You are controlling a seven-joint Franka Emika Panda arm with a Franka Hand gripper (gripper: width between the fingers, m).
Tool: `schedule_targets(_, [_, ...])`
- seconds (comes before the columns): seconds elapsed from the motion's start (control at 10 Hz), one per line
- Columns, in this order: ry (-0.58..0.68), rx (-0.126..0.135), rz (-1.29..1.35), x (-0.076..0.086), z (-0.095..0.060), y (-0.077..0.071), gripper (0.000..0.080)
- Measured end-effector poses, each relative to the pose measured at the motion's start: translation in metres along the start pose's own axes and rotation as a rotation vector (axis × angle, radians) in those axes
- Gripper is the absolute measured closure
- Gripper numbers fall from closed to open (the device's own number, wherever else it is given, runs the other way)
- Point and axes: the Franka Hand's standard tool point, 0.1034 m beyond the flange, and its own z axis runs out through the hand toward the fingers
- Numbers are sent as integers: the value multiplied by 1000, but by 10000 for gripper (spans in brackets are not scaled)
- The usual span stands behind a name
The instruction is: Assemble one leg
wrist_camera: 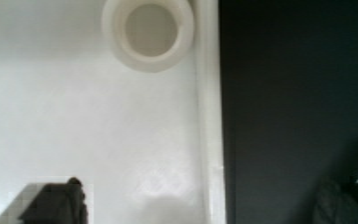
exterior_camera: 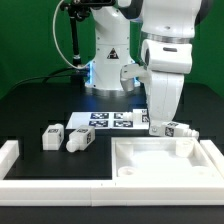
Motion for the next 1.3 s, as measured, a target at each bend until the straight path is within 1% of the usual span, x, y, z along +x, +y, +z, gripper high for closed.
schedule_targets(0.2, [0,2,8,0,1,0,151])
schedule_targets(0.3, [2,2,96,1,1,0,151])
schedule_targets(0.4, [2,11,156,-4,-1,0,151])
schedule_targets(0.5, [-5,23,232,-22,-12,0,151])
schedule_targets(0.6, [-7,20,295,-45,-20,2,151])
schedule_targets(0.7, [-6,29,367,-71,-17,-1,151])
schedule_targets(0.8, [-6,20,410,-94,-11,-3,151])
schedule_targets(0.9, [-8,21,464,-116,-8,-4,151])
schedule_targets(1.0, [-3,24,503,-121,-8,-3,151])
schedule_targets(1.1, [-2,24,593,-116,-8,-3,151])
schedule_targets(1.3, [3,28,681,-115,-7,-4,151])
